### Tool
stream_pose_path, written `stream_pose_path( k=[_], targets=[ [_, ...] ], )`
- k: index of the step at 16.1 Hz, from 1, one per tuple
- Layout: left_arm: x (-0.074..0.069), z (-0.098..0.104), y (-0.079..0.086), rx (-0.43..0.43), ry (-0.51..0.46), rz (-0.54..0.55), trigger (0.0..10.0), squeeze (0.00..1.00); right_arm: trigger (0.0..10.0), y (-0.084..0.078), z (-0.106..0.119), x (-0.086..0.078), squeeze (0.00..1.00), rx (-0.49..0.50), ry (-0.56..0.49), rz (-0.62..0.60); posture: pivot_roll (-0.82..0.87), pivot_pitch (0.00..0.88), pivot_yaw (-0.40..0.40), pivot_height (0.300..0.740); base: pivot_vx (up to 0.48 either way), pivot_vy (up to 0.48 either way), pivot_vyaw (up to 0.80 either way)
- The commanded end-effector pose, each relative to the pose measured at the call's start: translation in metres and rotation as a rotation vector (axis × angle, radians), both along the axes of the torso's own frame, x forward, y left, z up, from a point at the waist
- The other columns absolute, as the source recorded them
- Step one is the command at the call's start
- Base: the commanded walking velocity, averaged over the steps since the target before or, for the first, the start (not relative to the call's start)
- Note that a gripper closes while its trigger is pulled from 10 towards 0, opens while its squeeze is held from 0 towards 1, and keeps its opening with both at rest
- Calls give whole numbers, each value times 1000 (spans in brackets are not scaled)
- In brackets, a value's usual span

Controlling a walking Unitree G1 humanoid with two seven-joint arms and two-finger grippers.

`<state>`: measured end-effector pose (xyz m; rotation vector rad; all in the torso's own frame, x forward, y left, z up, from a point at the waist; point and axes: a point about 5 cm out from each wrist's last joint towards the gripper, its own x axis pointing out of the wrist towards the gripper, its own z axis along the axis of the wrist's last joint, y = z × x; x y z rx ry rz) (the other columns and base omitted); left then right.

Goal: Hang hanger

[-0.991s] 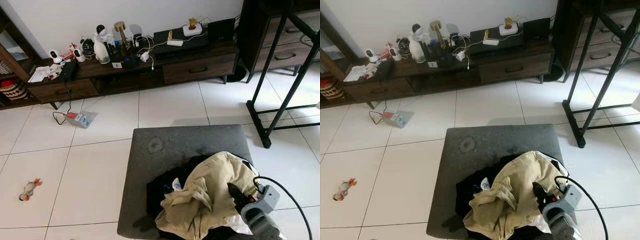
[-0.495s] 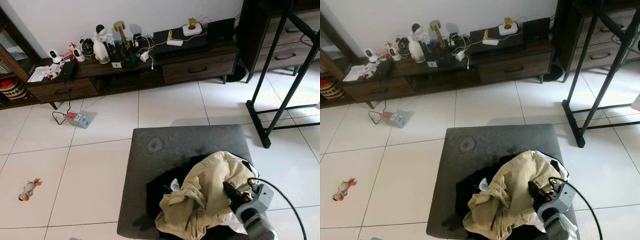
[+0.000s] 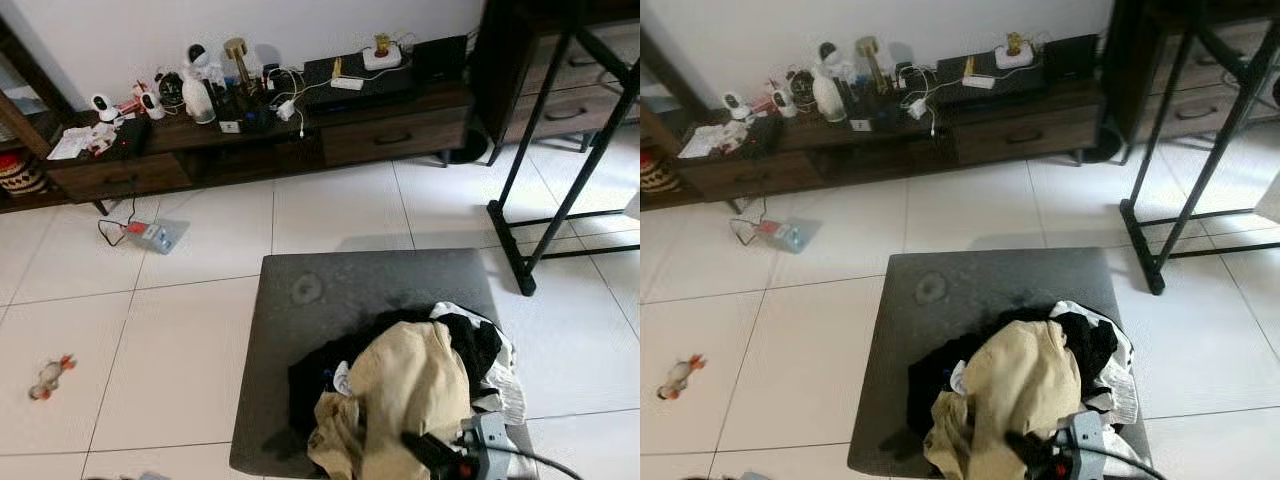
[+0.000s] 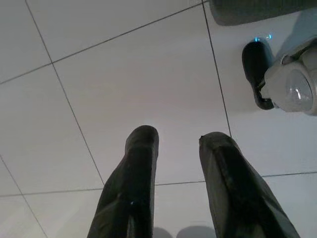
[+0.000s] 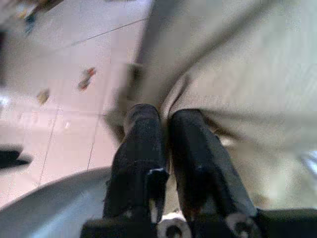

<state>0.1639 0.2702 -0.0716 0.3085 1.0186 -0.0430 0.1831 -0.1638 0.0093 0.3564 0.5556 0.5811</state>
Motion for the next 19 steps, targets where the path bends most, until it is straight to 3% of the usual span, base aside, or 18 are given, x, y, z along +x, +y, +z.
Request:
stream_pose_path(
  k=[1,4,6,7,8,9,12,15,16,19],
  targets=[
    [-16,-5,6,9,52,16,10000,0,0,10,5,-4,0,34,-6,55,54,230,123,740,0,0,0],
    [-15,-5,5,7,50,13,10000,0,0,1,3,17,0,-50,-45,-53,56,226,124,740,0,0,0],
    [-15,-5,5,7,50,15,10000,0,0,10,27,32,0,7,-95,-85,62,225,123,740,0,0,0],
    [-15,-5,5,7,49,18,10000,0,0,30,36,24,0,69,-101,104,63,223,121,740,0,0,0],
    [-15,-5,5,7,48,21,10000,0,0,40,35,9,0,44,-79,278,64,223,121,740,0,0,0],
    [-15,-5,5,7,48,21,10000,0,0,42,34,2,0,40,-72,352,60,225,121,740,0,0,0],
    [-15,-5,4,4,48,20,10000,0,0,39,29,-8,0,-10,-31,433,57,225,119,740,0,0,0],
    [-15,-5,4,4,47,17,10000,0,0,29,12,-5,0,-160,31,391,54,219,116,740,0,0,0],
    [-14,-5,3,4,46,17,10000,0,10000,30,10,-3,0,-183,18,399,54,216,116,740,0,0,0],
    [-14,-5,3,4,45,17,10000,0,10000,33,11,-2,0,-224,1,443,51,211,114,740,0,0,0]
  ],
)
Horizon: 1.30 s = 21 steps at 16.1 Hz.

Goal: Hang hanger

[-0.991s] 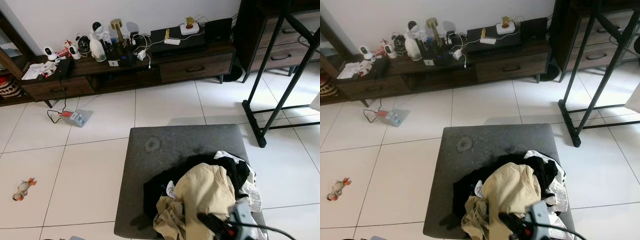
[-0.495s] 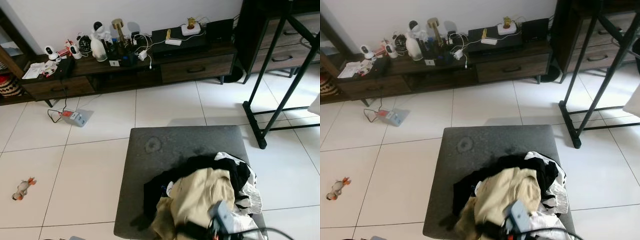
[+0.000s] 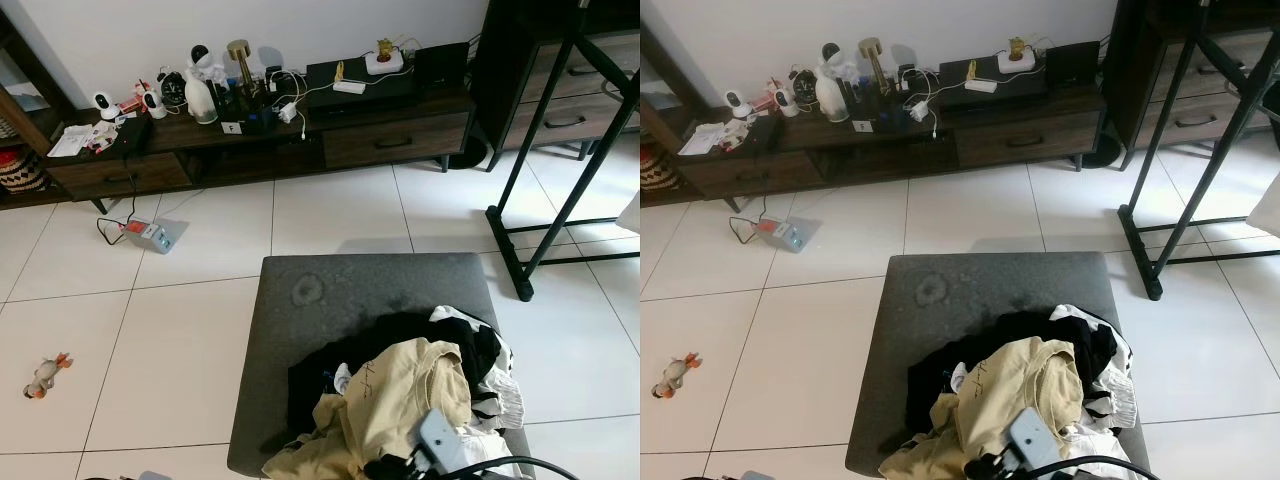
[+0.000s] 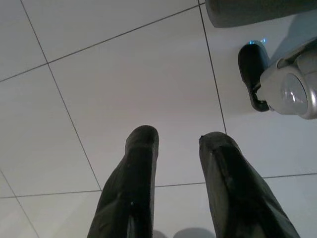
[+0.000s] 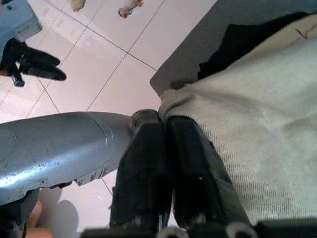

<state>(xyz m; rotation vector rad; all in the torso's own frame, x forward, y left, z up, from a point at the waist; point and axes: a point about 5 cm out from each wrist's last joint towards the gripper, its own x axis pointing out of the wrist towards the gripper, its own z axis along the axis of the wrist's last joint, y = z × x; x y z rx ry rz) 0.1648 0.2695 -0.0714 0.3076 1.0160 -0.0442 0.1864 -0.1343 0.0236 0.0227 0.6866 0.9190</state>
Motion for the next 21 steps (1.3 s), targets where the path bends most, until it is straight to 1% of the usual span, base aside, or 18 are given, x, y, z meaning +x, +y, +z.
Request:
stream_pose_path(
  k=[1,2,4,6,7,8,9,10,11,12,13,14,15,17,18,19,20,21],
  targets=[
    [-15,-5,4,5,47,19,10000,0,10000,3,0,-4,1000,14,-1,3,52,210,112,740,0,0,0],
    [-15,-5,3,5,47,19,10000,0,10000,2,8,0,1000,65,-29,-38,50,209,112,740,0,0,0],
    [-14,-5,3,4,46,18,10000,0,10000,-2,21,6,1000,124,-76,-96,44,206,109,740,0,0,0],
    [-14,-6,3,3,47,19,10000,0,10000,-4,35,4,1000,200,-99,-98,42,203,107,740,0,0,0],
    [-14,-6,3,3,47,18,10000,0,10000,-2,46,4,1000,264,-121,-98,42,203,107,740,0,0,0],
    [-14,-6,3,2,47,18,10000,0,10000,-2,53,5,1000,301,-138,-105,37,201,106,740,0,0,0],
    [-14,-5,3,1,47,17,10000,0,10000,0,56,3,1000,317,-130,-86,37,200,105,740,0,0,0],
    [-14,-5,3,1,47,17,10000,0,10000,3,57,-1,1000,308,-126,-45,38,200,106,740,0,0,0],
    [-14,-5,3,1,46,17,10000,0,10000,7,52,-10,1000,271,-86,7,38,200,106,740,0,0,0],
    [-14,-5,3,0,46,18,10000,0,10000,7,39,-21,1000,173,-17,54,38,201,105,740,0,0,0],
    [-14,-5,3,0,46,18,10000,0,10000,6,36,-22,1000,147,-5,60,38,201,105,740,0,0,0],
    [-14,-5,3,0,46,18,10000,0,10000,2,32,-21,1000,114,7,29,38,202,105,740,0,0,0],
    [-14,-5,3,0,46,19,10000,0,10000,-4,30,-17,1000,105,2,-24,39,203,105,740,0,0,0],
    [-14,-5,3,0,46,19,10000,0,10000,-13,33,1,1000,106,-74,-146,39,208,105,740,0,0,0],
    [-14,-5,3,1,46,20,10000,0,10000,-16,33,9,1000,107,-86,-208,40,209,106,740,0,0,0],
    [-14,-5,3,1,47,20,10000,0,10000,-28,33,31,1000,88,-155,-379,42,210,109,740,0,0,0],
    [-15,-5,4,1,47,21,10000,0,10000,-42,32,59,0,119,-206,-593,46,217,114,740,0,0,0],
    [-15,-5,4,2,48,21,10000,0,10000,-46,32,65,0,115,-224,-634,48,217,115,740,0,0,0]
  ],
)
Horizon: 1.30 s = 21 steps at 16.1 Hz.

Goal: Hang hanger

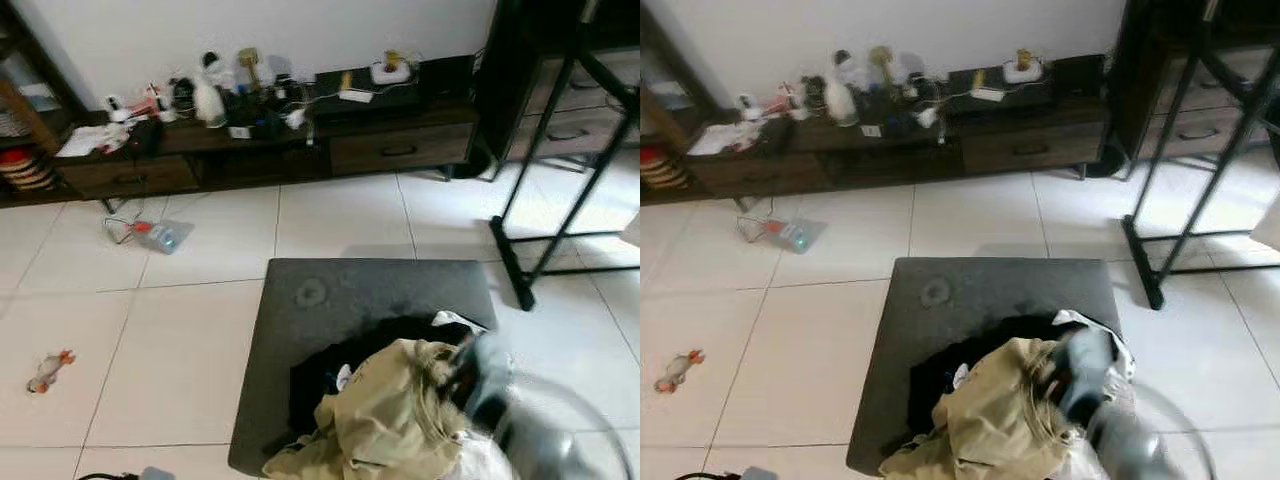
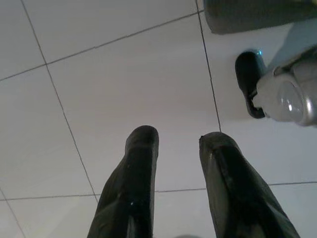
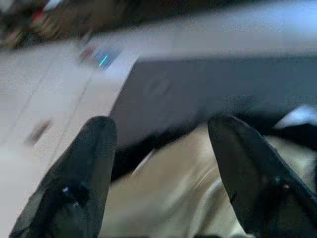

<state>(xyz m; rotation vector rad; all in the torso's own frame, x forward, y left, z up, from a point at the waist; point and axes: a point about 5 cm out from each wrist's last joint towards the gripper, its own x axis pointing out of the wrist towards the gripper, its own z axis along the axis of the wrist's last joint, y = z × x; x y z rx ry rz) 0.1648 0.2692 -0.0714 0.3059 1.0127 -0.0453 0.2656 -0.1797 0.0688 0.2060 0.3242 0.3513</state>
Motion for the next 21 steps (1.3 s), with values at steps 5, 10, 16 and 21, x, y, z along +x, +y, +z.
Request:
stream_pose_path(
  k=[5,10,16,21],
  targets=[
    [-21,-6,9,15,46,37,10000,0,10000,-1,-41,34,0,-22,102,-238,109,261,135,740,0,0,0],
    [-17,4,16,18,-211,214,10000,0,10000,-3,-36,45,0,-43,-16,-300,133,287,143,740,0,0,0],
    [95,110,14,7,-857,174,10000,0,10000,-38,-42,39,0,-145,-3,-430,146,359,149,740,0,0,0],
    [94,131,-9,-60,-945,85,10000,0,10000,-31,-41,47,0,-108,22,-430,171,402,163,740,0,0,0]
  ],
)
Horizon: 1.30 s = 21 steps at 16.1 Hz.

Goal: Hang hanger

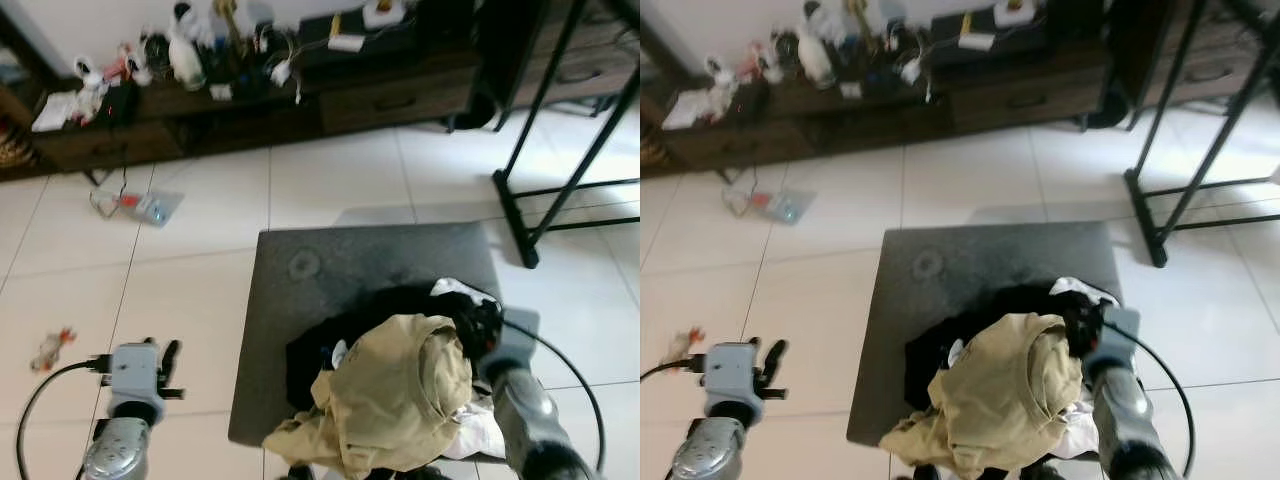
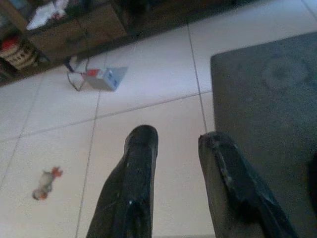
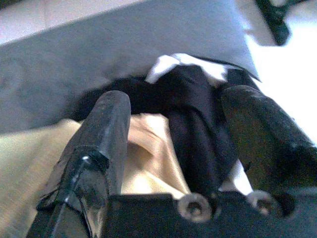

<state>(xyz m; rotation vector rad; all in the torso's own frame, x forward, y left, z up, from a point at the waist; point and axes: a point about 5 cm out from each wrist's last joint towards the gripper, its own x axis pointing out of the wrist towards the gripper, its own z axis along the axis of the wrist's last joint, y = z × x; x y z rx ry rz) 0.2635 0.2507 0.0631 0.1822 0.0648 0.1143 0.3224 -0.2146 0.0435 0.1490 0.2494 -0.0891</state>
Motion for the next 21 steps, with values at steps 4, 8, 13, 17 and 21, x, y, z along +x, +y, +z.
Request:
stream_pose_path(
  k=[4,8,13,17,21],
  targets=[
    [-5,21,3,-14,-8,-10,10000,0,10000,4,-9,-6,1000,61,39,108,187,420,170,740,0,0,0],
    [-5,26,-2,-7,14,-30,10000,0,10000,-19,5,-2,0,64,36,171,176,423,163,740,0,0,0],
    [0,26,-15,-37,42,-64,10000,0,10000,-29,17,-12,0,52,135,460,134,420,149,740,0,0,0],
    [1,27,-20,-36,48,-86,10000,0,10000,-29,15,-16,0,-32,190,500,137,416,150,740,0,0,0],
    [0,26,-20,-35,53,-87,10000,0,10000,-37,14,-15,0,-81,197,396,143,420,150,740,0,0,0]
  ],
)
